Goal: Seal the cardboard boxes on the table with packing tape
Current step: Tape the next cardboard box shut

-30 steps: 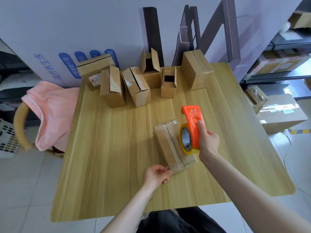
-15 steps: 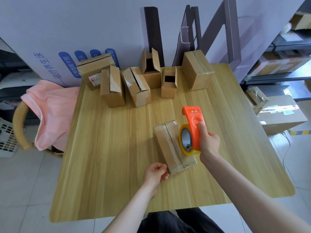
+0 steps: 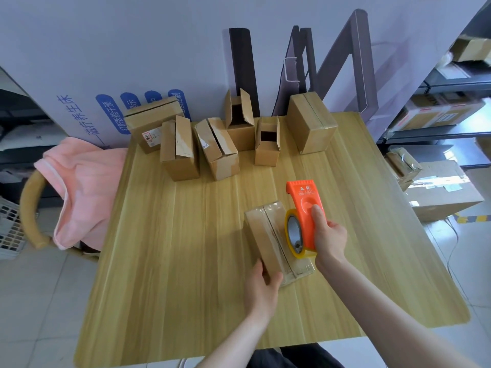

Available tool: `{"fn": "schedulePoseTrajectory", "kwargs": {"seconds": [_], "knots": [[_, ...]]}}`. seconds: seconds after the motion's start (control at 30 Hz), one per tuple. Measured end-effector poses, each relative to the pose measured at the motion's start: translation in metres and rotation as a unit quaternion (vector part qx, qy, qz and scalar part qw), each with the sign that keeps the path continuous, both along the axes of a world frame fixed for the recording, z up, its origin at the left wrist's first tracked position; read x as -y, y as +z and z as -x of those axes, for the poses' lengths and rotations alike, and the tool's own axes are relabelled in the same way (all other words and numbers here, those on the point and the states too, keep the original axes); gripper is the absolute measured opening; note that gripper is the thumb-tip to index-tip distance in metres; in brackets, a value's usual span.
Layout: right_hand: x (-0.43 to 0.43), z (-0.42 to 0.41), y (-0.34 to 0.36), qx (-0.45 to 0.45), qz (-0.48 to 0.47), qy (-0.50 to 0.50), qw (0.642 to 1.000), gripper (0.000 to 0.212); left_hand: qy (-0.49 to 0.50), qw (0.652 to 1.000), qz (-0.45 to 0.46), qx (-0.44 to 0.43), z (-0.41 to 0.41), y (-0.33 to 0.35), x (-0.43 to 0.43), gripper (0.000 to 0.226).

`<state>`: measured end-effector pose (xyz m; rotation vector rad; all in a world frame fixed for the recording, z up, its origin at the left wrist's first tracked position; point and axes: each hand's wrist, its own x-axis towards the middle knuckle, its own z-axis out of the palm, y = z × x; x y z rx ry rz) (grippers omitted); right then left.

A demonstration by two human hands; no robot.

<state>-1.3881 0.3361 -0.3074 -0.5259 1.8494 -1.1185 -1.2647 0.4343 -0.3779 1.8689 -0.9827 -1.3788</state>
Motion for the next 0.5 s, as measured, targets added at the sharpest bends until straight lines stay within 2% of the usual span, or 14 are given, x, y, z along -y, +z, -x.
{"fn": "schedulePoseTrajectory", "kwargs": {"seconds": [0.1, 0.2, 0.33, 0.5], "knots": [[0.003, -0.001, 0.001, 0.003, 0.009, 0.003, 1.0, 0.047, -0.017, 1.0, 0.013, 0.011, 0.005, 0.002, 0.005, 0.049], [0.01, 0.003, 0.008, 0.007, 0.016, -0.037, 0.999, 0.047, -0.029, 0.999, 0.032, 0.025, 0.004, 0.004, 0.031, 0.046], [0.013, 0.018, 0.017, 0.007, 0.037, -0.094, 0.995, 0.046, 0.004, 1.0, 0.004, 0.019, 0.008, 0.003, 0.067, 0.053], [0.014, 0.049, 0.016, -0.007, 0.05, -0.13, 0.99, 0.044, -0.063, 0.998, 0.01, 0.03, 0.021, -0.01, 0.092, 0.037]]}}
